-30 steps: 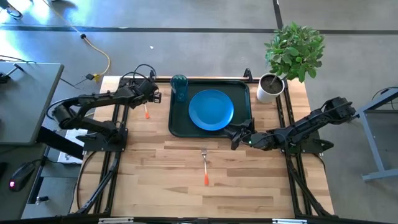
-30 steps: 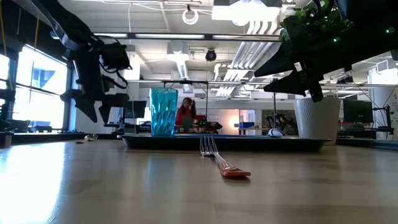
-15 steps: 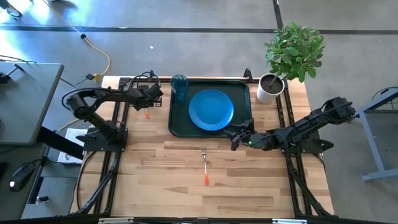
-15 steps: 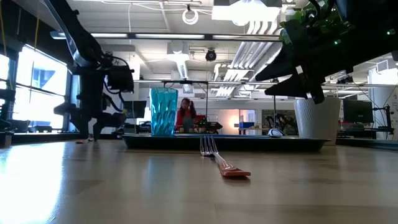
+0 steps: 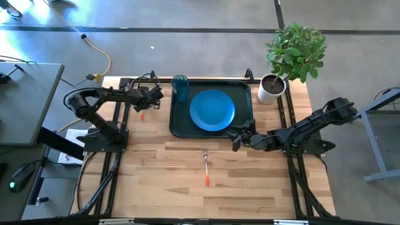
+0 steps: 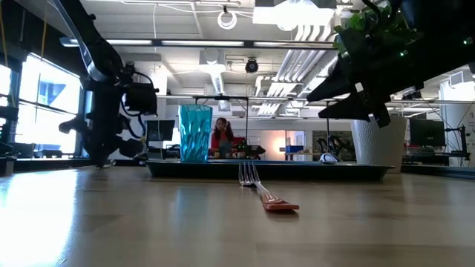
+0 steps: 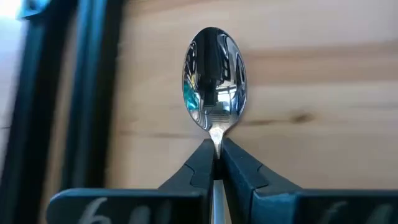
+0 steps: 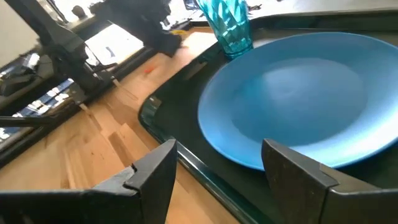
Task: Pick and place plate/cup/fork/spoon on tray
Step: Put the orange spoon to the top right of the blue plate on the green tray
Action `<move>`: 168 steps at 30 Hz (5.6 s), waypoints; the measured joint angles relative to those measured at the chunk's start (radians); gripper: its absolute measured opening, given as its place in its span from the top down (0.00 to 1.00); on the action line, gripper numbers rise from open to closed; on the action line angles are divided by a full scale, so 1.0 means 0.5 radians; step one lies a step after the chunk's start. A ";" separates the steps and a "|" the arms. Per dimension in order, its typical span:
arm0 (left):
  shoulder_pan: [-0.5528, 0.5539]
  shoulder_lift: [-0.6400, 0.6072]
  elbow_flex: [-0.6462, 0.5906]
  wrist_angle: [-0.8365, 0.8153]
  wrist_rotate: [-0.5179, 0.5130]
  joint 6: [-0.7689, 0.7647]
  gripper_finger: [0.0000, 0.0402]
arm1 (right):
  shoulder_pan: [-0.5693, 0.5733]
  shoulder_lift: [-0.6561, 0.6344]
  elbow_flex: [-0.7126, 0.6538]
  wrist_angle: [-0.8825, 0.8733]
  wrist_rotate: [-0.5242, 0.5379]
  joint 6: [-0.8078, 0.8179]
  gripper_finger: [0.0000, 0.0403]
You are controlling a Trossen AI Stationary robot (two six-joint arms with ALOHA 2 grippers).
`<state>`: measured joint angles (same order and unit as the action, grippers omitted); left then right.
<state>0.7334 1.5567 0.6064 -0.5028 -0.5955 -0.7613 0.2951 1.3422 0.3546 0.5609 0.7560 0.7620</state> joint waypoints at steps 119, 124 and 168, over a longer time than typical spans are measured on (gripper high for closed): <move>-1.727 0.564 0.857 1.600 0.129 1.629 0.85 | -1.340 0.006 1.811 -3.335 -1.296 -1.566 1.00; -1.728 0.564 0.857 1.575 0.143 1.629 0.86 | -1.610 0.249 1.925 -3.396 -1.463 -1.843 1.00; -1.638 0.564 0.857 1.605 0.390 1.508 0.86 | -2.232 1.911 3.059 -3.996 -2.040 -2.364 0.98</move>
<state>-0.0856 1.8389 1.0348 0.2998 -0.4004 -0.0073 -0.8209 2.2975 1.8843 -1.4369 -0.2638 -0.4199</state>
